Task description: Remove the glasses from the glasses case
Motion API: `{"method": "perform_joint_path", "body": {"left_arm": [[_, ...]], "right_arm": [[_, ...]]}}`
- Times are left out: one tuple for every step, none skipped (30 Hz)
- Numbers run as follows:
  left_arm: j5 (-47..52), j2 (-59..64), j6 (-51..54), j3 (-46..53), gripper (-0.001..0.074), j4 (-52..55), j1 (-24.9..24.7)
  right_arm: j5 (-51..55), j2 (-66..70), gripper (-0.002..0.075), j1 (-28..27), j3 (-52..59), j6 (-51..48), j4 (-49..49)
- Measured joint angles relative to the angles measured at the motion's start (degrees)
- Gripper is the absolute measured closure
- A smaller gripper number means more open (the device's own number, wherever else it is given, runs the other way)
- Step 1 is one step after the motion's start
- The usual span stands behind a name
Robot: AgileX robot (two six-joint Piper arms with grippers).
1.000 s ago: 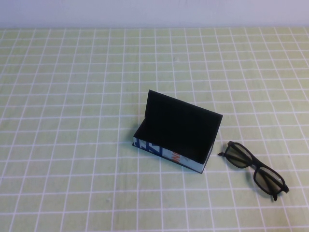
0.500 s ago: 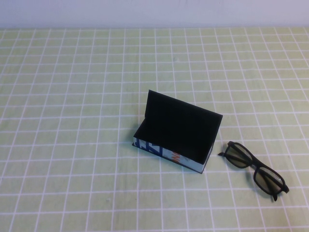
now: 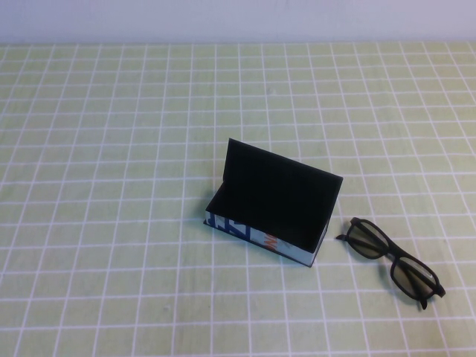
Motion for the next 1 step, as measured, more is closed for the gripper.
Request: {"method": "perform_joint_path", "body": {"left_arm": [[0.0,0.0,-4.7,0.0,0.0739,5.4,0.0]], "right_arm": [[0.0,0.0,0.0742,0.0,0.0,0.0,0.0]]}}
